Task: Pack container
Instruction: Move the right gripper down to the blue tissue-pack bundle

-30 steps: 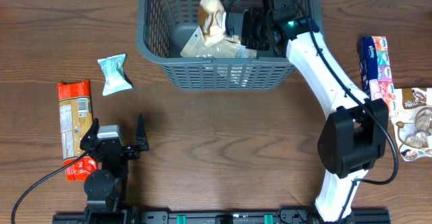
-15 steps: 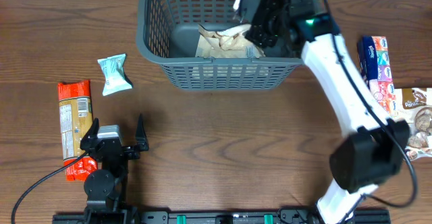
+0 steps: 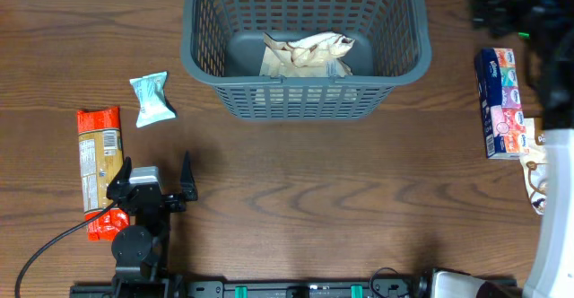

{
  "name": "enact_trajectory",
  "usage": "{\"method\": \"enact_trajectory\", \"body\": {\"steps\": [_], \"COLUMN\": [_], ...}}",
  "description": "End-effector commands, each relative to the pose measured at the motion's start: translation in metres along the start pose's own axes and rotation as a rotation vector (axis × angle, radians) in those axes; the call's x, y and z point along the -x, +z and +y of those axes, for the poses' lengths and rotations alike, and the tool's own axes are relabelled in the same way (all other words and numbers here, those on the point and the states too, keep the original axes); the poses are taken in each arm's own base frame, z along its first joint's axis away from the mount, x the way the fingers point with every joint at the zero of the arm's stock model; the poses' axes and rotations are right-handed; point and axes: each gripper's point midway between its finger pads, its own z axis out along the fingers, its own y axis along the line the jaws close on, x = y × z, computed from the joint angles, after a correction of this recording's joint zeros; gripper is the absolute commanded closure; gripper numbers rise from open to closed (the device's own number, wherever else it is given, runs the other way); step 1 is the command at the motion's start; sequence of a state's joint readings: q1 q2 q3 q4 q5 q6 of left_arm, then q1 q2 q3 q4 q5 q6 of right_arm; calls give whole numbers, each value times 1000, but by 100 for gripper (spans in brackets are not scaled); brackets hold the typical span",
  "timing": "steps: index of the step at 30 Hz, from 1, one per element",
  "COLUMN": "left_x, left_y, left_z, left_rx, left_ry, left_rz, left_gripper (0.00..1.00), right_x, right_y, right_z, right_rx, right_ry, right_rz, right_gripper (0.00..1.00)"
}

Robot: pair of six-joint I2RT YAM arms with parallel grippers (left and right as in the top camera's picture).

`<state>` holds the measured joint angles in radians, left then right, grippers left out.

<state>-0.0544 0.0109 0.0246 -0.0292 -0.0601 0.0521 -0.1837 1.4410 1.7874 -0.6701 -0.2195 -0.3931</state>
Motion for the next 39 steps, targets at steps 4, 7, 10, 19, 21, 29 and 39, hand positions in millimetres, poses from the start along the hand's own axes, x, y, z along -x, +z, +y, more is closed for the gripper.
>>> {"method": "enact_trajectory", "body": {"steps": [4, 7, 10, 19, 21, 29, 39], "left_x": [-17, -17, -17, -17, -17, -17, -17], "left_y": [1, 1, 1, 1, 1, 1, 1], "left_z": [4, 4, 4, 4, 4, 4, 4], "left_rx": [26, 26, 26, 26, 26, 26, 26], "left_ry": [2, 2, 2, 2, 2, 2, 2], "left_rz": [50, 50, 50, 50, 50, 49, 49], "left_gripper": [1, 1, 1, 2, 1, 1, 1], "right_x": [-112, -165, -213, -328, -344, -380, -392], "right_y": [-8, -11, -10, 33, 45, 84, 122], "right_z": [-97, -119, -130, -114, -109, -74, -41], "right_rx": [-239, -270, -272, -163, -141, 21, 136], "right_ry": [289, 373, 446, 573, 579, 441, 309], "right_rz": [309, 448, 574, 855, 884, 961, 957], "right_gripper": [12, 11, 11, 12, 12, 5, 1]}}
